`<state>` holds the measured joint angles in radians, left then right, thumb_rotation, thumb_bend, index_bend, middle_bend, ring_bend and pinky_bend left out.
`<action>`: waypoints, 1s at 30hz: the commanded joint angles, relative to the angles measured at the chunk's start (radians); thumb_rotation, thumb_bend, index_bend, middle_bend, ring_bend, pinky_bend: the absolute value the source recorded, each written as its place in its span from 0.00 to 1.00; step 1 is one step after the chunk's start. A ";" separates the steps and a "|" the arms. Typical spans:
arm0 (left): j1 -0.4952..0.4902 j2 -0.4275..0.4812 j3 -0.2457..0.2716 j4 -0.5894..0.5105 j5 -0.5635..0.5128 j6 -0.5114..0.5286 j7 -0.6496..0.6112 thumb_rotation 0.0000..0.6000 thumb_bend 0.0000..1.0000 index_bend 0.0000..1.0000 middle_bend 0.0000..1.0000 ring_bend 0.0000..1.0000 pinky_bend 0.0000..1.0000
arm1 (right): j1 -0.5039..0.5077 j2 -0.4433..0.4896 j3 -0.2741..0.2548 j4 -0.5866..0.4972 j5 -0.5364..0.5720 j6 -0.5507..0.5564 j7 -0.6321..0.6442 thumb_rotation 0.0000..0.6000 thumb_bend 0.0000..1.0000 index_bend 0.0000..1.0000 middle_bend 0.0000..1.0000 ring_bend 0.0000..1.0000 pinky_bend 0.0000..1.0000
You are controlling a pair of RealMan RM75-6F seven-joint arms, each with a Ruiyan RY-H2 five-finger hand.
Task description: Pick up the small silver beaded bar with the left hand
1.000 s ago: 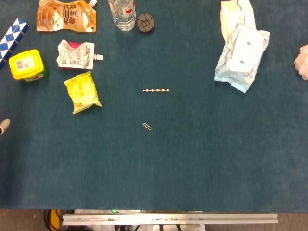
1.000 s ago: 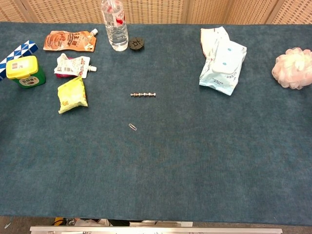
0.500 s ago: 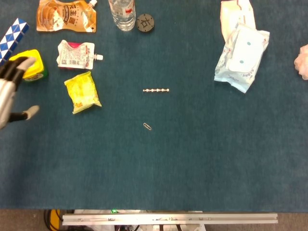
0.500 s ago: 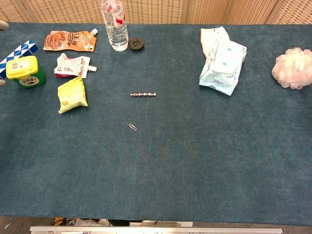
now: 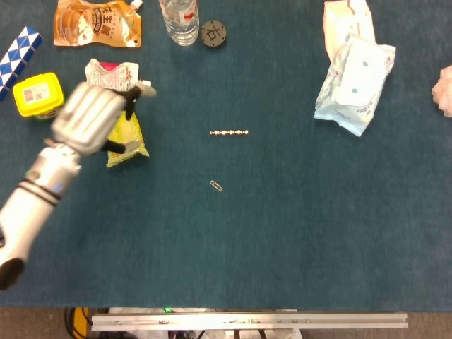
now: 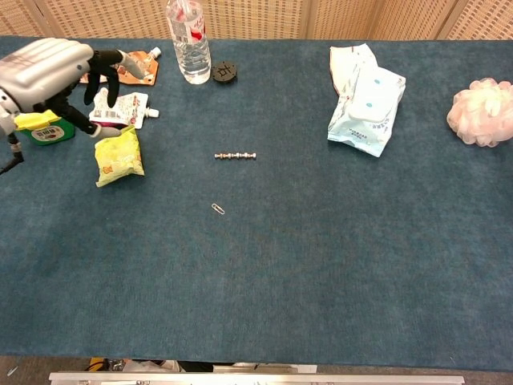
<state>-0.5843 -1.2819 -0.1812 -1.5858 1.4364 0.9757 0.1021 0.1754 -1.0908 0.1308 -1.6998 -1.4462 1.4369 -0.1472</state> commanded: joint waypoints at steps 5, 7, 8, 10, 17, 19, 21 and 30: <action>-0.091 -0.102 -0.022 0.043 -0.125 -0.093 0.138 1.00 0.11 0.35 0.75 0.82 0.97 | -0.002 -0.003 -0.003 0.004 0.006 -0.004 0.006 1.00 0.19 0.16 0.32 0.26 0.29; -0.113 -0.133 -0.029 0.060 -0.173 -0.108 0.187 1.00 0.11 0.36 0.79 0.85 0.98 | 0.000 -0.006 -0.003 0.008 0.007 -0.006 0.010 1.00 0.19 0.16 0.33 0.26 0.29; -0.123 -0.147 -0.032 0.070 -0.197 -0.114 0.207 1.00 0.11 0.37 0.80 0.86 0.99 | 0.000 -0.007 -0.003 0.009 0.008 -0.007 0.011 1.00 0.19 0.16 0.33 0.26 0.29; -0.145 -0.182 -0.039 0.095 -0.256 -0.127 0.257 1.00 0.11 0.37 0.83 0.88 1.00 | 0.002 -0.008 -0.003 0.012 0.010 -0.011 0.012 1.00 0.19 0.16 0.33 0.27 0.29; -0.206 -0.292 -0.036 0.152 -0.405 -0.114 0.412 1.00 0.11 0.41 0.90 0.93 1.00 | 0.004 -0.012 -0.004 0.017 0.018 -0.019 0.016 1.00 0.19 0.16 0.33 0.27 0.29; -0.219 -0.324 -0.036 0.165 -0.435 -0.099 0.442 1.00 0.11 0.44 0.91 0.94 1.00 | 0.004 -0.013 -0.004 0.018 0.021 -0.022 0.016 1.00 0.19 0.16 0.33 0.27 0.29; -0.235 -0.349 -0.036 0.179 -0.471 -0.099 0.470 1.00 0.11 0.44 0.91 0.94 1.00 | 0.004 -0.015 -0.004 0.018 0.025 -0.024 0.018 1.00 0.19 0.16 0.33 0.27 0.29; -0.315 -0.433 -0.045 0.250 -0.650 -0.120 0.575 0.98 0.18 0.45 0.91 0.94 1.00 | 0.001 -0.016 -0.006 0.029 0.032 -0.027 0.032 1.00 0.19 0.16 0.33 0.29 0.32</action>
<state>-0.8779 -1.6942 -0.2232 -1.3557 0.8195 0.8591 0.6501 0.1768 -1.1067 0.1244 -1.6710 -1.4145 1.4099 -0.1155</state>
